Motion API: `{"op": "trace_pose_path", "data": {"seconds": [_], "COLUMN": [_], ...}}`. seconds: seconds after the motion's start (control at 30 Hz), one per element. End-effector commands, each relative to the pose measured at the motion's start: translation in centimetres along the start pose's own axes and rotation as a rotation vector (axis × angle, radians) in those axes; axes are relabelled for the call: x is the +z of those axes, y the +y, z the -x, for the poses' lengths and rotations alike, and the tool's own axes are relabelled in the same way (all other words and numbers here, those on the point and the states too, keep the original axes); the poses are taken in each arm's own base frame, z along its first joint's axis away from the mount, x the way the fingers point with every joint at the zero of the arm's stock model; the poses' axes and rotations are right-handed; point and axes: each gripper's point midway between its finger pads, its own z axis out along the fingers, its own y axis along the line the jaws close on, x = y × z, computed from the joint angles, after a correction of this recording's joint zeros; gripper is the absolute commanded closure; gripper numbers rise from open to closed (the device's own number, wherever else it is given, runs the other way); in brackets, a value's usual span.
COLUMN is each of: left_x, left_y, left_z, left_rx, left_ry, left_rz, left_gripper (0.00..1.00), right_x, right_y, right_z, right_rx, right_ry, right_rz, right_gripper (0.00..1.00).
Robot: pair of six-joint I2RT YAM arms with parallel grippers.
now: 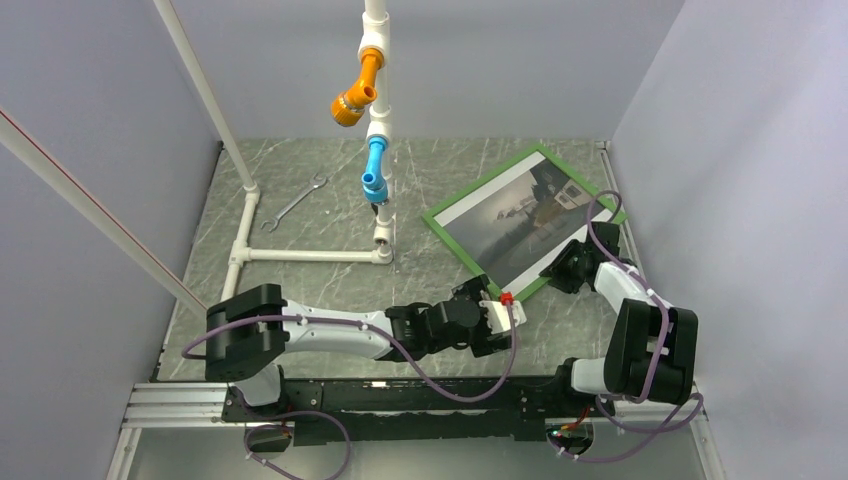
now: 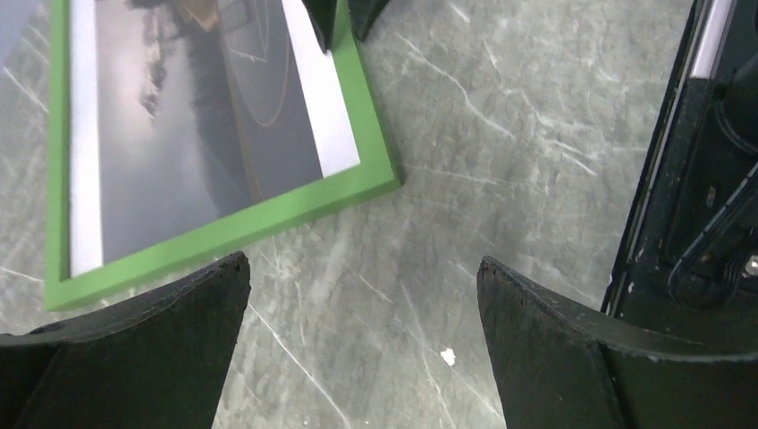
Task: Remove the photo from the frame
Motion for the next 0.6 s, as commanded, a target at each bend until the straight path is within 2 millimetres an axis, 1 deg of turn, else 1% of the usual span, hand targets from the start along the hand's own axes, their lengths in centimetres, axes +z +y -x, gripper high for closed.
{"op": "trace_pose_path", "data": {"seconds": [0.0,0.07,0.13,0.23,0.37,0.57], "left_x": [-0.3,-0.4,-0.3,0.1,0.6,1.3], "left_y": [-1.0,-1.1,-1.1,-1.0,-1.1,-1.6], "left_z": [-0.3,-0.3,-0.3,-0.5,-0.4,-0.7], "left_rx": [-0.07,-0.073,-0.069,-0.055,-0.042,-0.038], "left_ry": [0.001,-0.005,-0.006,0.0,0.007,0.02], "left_rz": [-0.055,-0.061,-0.06,-0.053,-0.063,-0.077], "left_gripper": [0.01,0.0,0.01,0.01,0.01,0.01], "right_x": [0.2,0.3,0.5,1.0,1.5,1.7], "right_y": [0.4,0.0,-0.2,-0.5,-0.6,-0.5], "right_z": [1.1,1.2,1.2,1.1,1.0,0.9], "right_rx": [-0.014,-0.014,-0.011,-0.007,-0.015,-0.027], "right_ry": [-0.053,-0.054,-0.056,-0.053,-0.049,-0.05], "right_rz": [0.014,-0.006,-0.017,-0.023,-0.049,-0.074], "right_gripper": [0.68,0.68,0.71,0.71,0.64,0.63]}}
